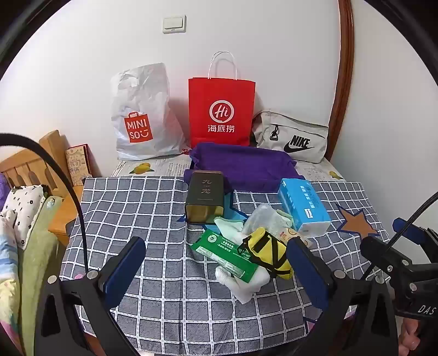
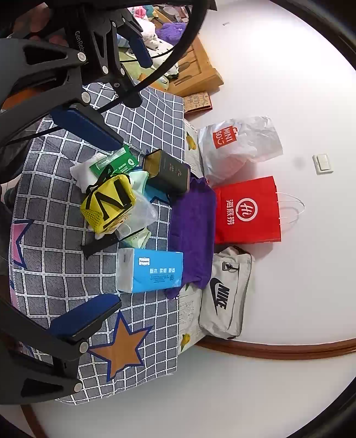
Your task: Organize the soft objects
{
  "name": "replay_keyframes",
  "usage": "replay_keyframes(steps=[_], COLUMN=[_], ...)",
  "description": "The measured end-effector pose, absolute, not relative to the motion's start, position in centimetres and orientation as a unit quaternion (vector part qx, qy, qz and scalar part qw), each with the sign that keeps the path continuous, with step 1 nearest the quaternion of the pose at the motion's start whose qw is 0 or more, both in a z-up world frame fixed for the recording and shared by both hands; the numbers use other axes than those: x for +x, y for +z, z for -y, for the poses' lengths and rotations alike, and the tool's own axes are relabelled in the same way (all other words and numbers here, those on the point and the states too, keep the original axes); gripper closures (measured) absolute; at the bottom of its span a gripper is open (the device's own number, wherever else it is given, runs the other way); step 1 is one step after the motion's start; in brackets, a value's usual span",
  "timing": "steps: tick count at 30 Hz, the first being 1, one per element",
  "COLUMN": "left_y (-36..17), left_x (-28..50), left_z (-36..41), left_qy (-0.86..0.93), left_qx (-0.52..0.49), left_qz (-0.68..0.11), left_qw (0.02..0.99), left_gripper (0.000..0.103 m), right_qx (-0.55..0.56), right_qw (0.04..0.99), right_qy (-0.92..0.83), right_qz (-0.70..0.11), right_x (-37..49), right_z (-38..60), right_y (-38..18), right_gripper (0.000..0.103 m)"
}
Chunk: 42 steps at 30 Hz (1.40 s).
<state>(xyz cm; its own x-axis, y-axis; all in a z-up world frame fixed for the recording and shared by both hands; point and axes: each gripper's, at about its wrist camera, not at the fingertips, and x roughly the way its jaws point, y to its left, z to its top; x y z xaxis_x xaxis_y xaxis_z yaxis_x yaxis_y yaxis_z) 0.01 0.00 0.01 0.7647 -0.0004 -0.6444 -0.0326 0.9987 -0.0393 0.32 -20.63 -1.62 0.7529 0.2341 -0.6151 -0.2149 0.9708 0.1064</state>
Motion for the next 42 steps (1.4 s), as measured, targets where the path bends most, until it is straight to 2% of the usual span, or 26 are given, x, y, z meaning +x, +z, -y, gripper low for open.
replay_keyframes(steps=[42], left_y=[0.44], left_x=[-0.26], left_z=[-0.15], left_qy=[0.004], left_qx=[-0.031], left_qz=[-0.336], left_qw=[0.941], left_gripper=[0.000], right_qx=[0.020], right_qw=[0.934], right_qy=[0.129], right_qz=[-0.334], right_x=[0.44], right_z=[20.03], right_y=[-2.30], right_gripper=[0.000])
